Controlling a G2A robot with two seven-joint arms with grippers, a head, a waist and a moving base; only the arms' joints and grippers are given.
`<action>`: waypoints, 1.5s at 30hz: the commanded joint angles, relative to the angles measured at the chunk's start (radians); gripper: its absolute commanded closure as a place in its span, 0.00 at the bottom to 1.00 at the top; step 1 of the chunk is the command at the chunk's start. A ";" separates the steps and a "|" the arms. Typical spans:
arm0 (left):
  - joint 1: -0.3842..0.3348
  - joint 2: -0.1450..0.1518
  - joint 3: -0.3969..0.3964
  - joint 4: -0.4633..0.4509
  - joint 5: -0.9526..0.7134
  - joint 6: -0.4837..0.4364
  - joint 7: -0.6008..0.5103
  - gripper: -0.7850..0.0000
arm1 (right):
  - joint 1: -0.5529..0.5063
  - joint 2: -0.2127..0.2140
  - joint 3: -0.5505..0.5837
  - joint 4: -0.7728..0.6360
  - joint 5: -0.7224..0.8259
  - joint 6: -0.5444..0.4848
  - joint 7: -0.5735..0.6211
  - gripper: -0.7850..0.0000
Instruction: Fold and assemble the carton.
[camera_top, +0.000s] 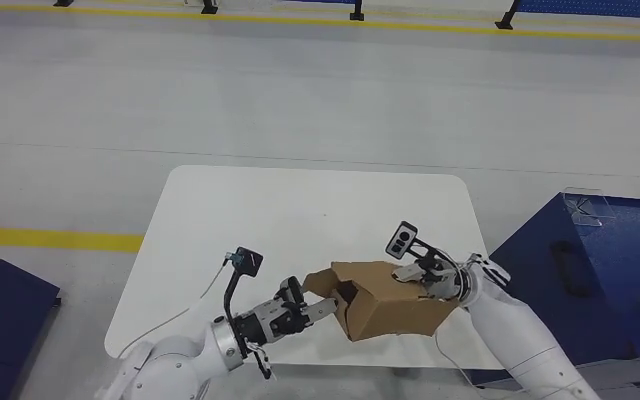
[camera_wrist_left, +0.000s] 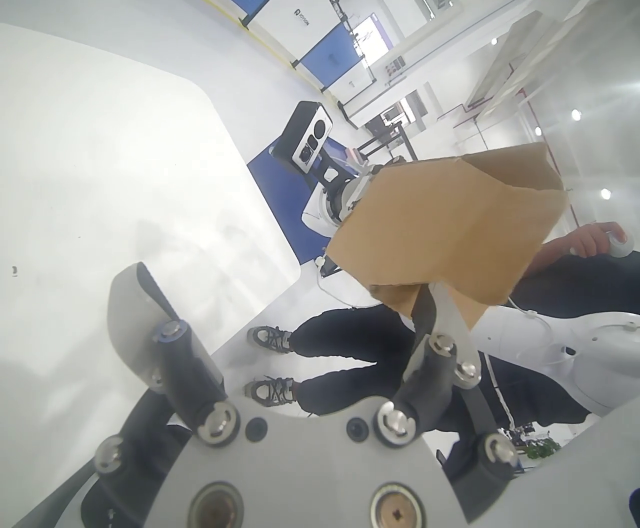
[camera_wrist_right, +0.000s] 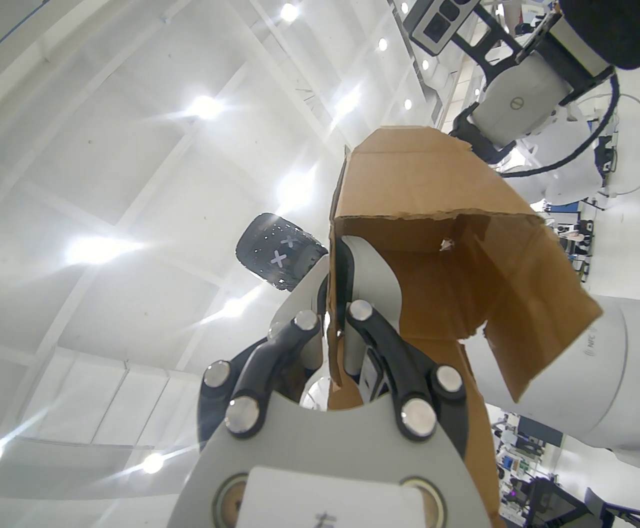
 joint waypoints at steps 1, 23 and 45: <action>-0.009 0.000 0.015 0.006 0.027 0.027 -0.016 0.00 | -0.005 0.002 0.005 -0.003 -0.015 -0.013 0.000 1.00; 0.002 0.000 -0.049 -0.013 -0.037 0.065 0.060 0.00 | -0.017 -0.003 0.057 0.000 -0.302 -0.342 -0.096 1.00; -0.090 -0.013 0.064 0.070 0.037 0.122 0.032 0.00 | -0.012 -0.023 0.052 0.011 -0.238 -0.234 -0.028 1.00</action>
